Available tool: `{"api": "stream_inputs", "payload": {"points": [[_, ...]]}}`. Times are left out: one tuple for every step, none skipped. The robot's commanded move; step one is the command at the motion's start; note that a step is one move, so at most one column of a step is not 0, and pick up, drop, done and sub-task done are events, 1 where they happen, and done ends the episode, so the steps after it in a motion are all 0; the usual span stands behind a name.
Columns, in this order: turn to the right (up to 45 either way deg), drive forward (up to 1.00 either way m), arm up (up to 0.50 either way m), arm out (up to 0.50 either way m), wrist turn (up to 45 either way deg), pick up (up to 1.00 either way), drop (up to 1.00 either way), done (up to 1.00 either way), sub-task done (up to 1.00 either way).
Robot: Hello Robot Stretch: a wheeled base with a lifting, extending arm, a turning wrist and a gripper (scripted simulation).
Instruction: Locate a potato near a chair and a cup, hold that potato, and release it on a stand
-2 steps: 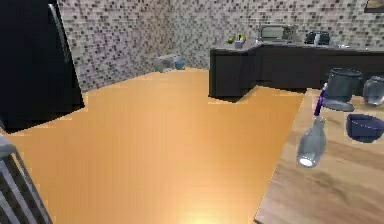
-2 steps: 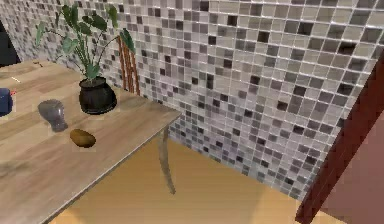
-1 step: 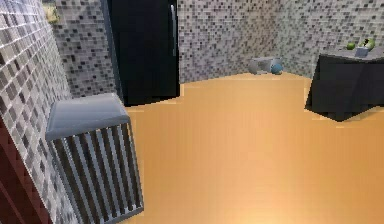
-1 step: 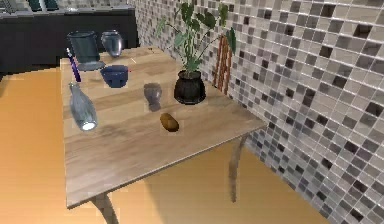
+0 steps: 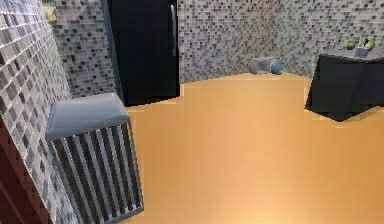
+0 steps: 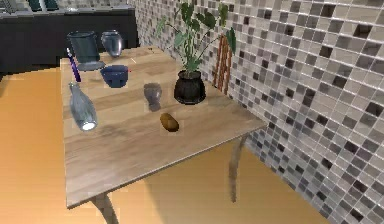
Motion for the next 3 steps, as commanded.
{"api": "stream_inputs", "payload": {"points": [[0.0, 0.00, 0.38, 0.00, 0.0, 0.00, 0.00, 0.00, 0.00], [0.0, 0.00, 0.00, 0.48, 0.0, 0.00, 0.00, 0.00, 0.00], [0.0, 0.00, 0.00, 0.00, 45.0, 0.00, 0.00, 0.00, 0.00]]}}
